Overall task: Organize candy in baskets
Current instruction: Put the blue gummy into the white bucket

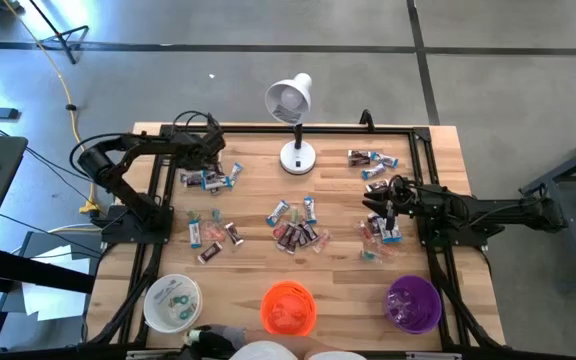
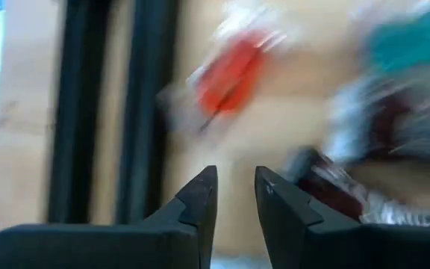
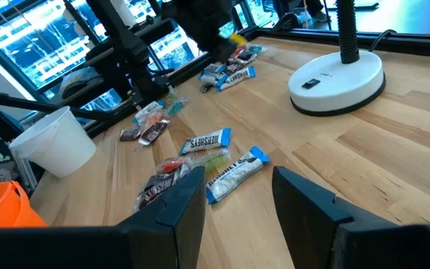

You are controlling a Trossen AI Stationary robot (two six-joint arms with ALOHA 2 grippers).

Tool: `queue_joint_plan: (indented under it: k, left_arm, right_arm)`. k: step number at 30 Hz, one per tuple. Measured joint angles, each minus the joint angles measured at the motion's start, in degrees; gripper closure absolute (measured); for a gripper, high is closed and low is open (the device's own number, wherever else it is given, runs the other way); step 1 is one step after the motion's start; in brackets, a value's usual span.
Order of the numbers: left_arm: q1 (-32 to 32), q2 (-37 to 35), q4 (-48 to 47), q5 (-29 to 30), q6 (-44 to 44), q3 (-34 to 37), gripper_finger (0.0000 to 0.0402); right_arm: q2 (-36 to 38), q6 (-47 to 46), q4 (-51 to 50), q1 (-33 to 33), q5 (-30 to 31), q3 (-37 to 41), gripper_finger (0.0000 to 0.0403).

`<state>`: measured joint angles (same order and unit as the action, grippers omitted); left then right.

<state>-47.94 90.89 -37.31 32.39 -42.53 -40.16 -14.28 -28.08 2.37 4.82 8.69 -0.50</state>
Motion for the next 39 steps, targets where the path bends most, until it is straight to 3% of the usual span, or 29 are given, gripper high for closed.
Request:
queue_joint_plan:
  k: [20,27,32,39]
  left_arm:
    - [-0.66,-1.04,3.37,0.95,-5.05,-0.29,0.0322]
    - [-2.39,-6.7,5.5,-5.56,-6.17,-0.39,0.0322]
    - [-1.74,-9.55,13.49,-10.01,2.2,-0.39,0.0322]
    - [-1.95,-7.83,18.36,-6.75,14.39,-0.46,0.0322]
  right_arm:
    - [0.0,0.0,0.0,0.0,-0.13,-0.01,0.0251]
    - [0.0,0.01,0.0,0.01,-0.11,0.0,0.0251]
    - [0.0,0.02,0.0,0.0,-0.11,0.0,0.0251]
    - [0.01,0.0,0.0,0.0,-0.08,0.0,0.0251]
